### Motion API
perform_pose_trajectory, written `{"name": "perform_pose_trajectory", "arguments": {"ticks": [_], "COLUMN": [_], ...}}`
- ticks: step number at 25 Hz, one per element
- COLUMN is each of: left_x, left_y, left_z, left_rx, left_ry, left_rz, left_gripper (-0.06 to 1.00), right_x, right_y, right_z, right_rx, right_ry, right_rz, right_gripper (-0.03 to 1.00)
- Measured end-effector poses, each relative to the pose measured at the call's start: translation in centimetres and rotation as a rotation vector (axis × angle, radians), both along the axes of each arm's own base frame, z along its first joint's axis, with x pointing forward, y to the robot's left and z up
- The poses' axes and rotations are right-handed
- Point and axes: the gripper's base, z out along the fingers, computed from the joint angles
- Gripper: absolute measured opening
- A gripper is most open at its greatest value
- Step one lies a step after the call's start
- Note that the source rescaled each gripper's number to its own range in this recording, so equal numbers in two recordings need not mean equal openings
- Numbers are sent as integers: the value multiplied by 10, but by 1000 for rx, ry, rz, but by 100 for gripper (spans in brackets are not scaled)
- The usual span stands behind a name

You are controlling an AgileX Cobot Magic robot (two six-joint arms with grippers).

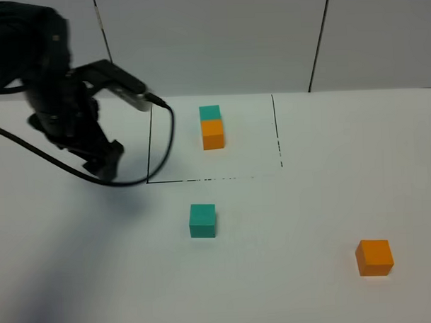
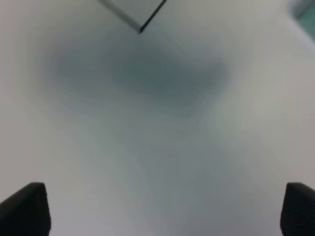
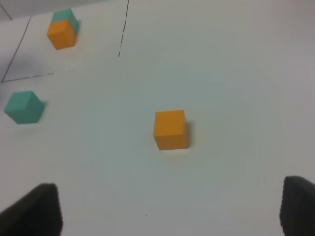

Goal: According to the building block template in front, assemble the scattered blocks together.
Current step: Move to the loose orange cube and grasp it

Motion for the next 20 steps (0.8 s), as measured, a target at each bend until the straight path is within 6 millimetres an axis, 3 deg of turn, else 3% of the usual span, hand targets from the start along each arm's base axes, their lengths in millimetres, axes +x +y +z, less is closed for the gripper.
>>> {"name": "perform_pose_trajectory", "arguments": {"ticks": [3, 6, 12, 20], "left_x": [-15, -40, -115, -235], "left_y": [52, 82, 92, 100], "left_z": [11, 31, 71, 83], "left_rx": [-39, -76, -124, -160], "left_ry": [-45, -111, -236, -437], "left_rz": [158, 267, 405, 633], "left_gripper": [98, 96, 94, 92], "right_x": [0, 0, 0, 0], "right_y": [0, 0, 0, 0], "right_z": [0, 0, 0, 0], "right_rx": [0, 0, 0, 0], "right_ry": [0, 0, 0, 0], "right_rz": [0, 0, 0, 0], "right_gripper": [77, 77, 77, 77]}}
